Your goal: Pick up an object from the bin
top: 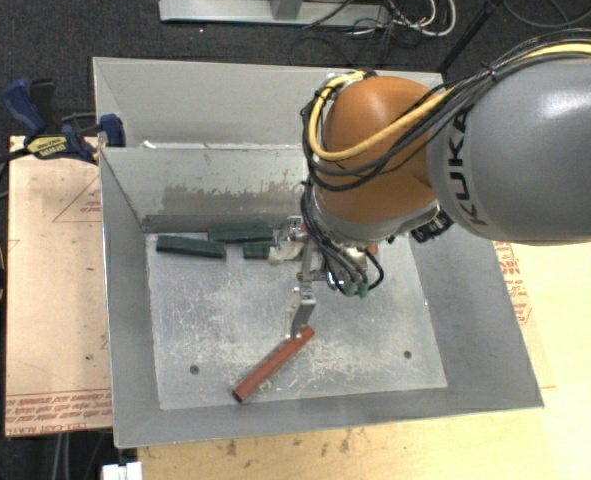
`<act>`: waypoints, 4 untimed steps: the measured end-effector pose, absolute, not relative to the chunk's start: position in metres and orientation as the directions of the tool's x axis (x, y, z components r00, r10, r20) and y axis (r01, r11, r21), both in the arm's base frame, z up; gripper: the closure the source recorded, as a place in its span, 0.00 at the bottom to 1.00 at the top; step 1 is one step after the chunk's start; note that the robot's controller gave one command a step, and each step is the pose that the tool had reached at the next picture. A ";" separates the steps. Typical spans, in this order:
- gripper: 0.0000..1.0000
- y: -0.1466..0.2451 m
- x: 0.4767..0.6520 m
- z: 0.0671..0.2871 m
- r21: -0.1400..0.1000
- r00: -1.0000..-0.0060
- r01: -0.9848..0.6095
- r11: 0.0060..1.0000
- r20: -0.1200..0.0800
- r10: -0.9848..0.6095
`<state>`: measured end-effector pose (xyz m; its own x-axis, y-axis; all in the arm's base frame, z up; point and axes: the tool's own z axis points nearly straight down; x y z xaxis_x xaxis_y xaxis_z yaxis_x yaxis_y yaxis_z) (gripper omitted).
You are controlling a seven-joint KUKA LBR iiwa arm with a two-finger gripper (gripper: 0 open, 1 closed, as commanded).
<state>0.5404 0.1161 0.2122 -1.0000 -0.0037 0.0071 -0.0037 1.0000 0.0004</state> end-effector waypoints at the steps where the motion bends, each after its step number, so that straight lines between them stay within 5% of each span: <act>1: 0.00 0.115 0.542 0.216 0.001 -1.000 -0.001 1.000 0.000 -0.001; 2: 0.00 0.108 0.524 0.168 0.002 -1.000 0.002 1.000 -0.007 0.002; 3: 1.00 0.071 0.545 0.080 0.002 -0.976 -0.216 0.976 -0.016 -0.216; 4: 1.00 0.071 0.545 0.080 0.002 -0.976 -0.216 0.976 -0.016 -0.216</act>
Offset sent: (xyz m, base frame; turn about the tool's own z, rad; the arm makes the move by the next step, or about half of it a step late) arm -0.0383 -0.0176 -0.0979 0.0095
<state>0.5445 0.0705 0.0804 -0.9763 -0.2157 -0.0162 -0.2158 0.9764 0.0016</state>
